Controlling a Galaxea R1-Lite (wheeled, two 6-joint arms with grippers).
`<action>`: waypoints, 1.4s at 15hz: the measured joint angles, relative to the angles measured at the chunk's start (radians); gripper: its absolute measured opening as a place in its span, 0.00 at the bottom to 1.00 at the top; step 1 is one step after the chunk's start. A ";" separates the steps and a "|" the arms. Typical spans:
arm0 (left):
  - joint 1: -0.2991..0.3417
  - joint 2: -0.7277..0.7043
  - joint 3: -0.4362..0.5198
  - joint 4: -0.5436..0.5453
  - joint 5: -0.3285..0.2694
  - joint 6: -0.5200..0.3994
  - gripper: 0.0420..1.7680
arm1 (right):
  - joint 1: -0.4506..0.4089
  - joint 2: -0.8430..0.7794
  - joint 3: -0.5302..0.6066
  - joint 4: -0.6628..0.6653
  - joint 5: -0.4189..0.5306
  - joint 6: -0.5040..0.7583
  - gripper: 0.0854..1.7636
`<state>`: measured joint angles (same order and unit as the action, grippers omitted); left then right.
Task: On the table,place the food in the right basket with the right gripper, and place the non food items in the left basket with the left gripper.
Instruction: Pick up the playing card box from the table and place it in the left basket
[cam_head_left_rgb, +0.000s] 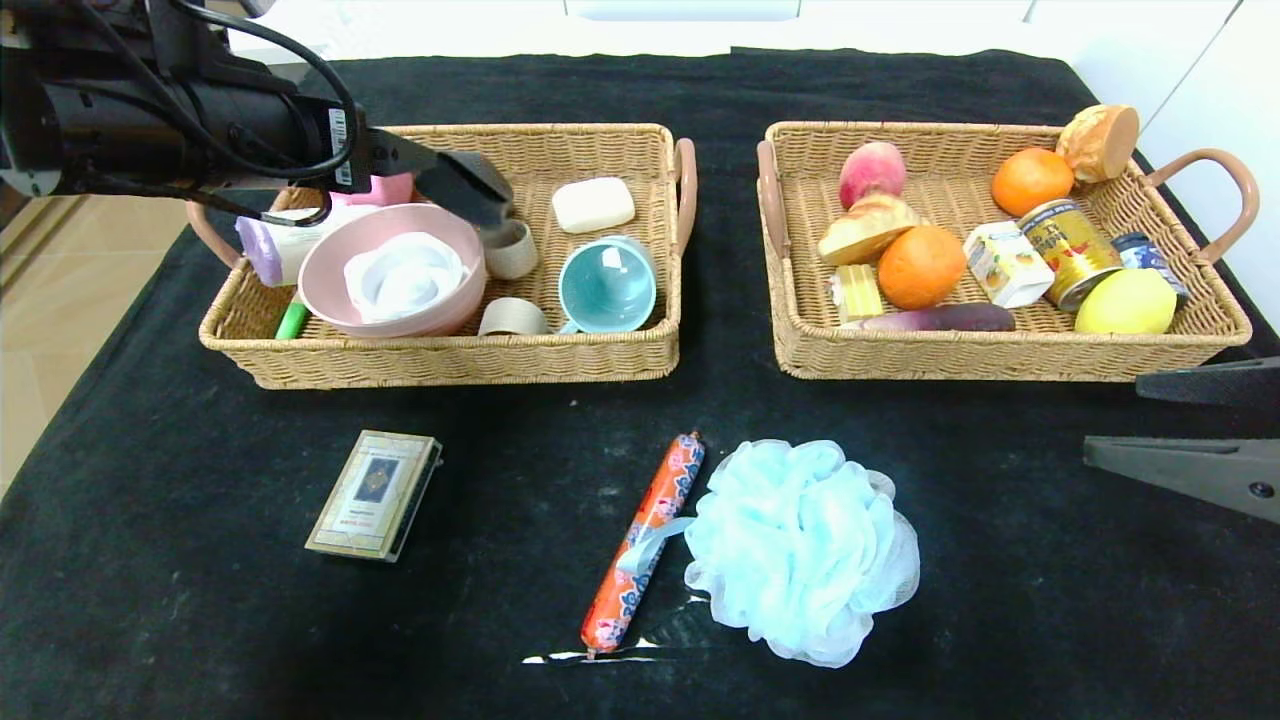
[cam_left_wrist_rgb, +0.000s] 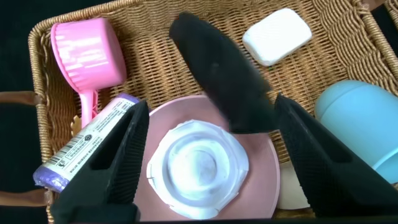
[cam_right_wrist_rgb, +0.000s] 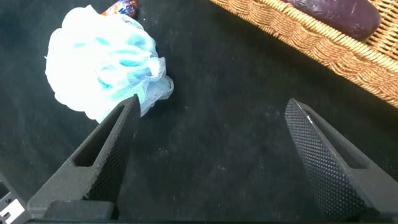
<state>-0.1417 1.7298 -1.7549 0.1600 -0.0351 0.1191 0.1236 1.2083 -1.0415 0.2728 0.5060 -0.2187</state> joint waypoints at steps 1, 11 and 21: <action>0.000 0.000 0.001 0.000 0.000 0.001 0.84 | 0.000 0.000 0.000 0.000 0.000 0.000 0.96; -0.012 -0.047 0.001 0.163 0.005 0.011 0.93 | 0.001 -0.002 0.003 0.001 0.001 -0.002 0.96; -0.063 -0.247 0.029 0.646 0.026 0.054 0.96 | 0.011 -0.001 0.009 0.002 0.000 -0.002 0.96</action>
<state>-0.2049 1.4830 -1.7255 0.8057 -0.0091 0.1730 0.1345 1.2074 -1.0323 0.2747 0.5064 -0.2211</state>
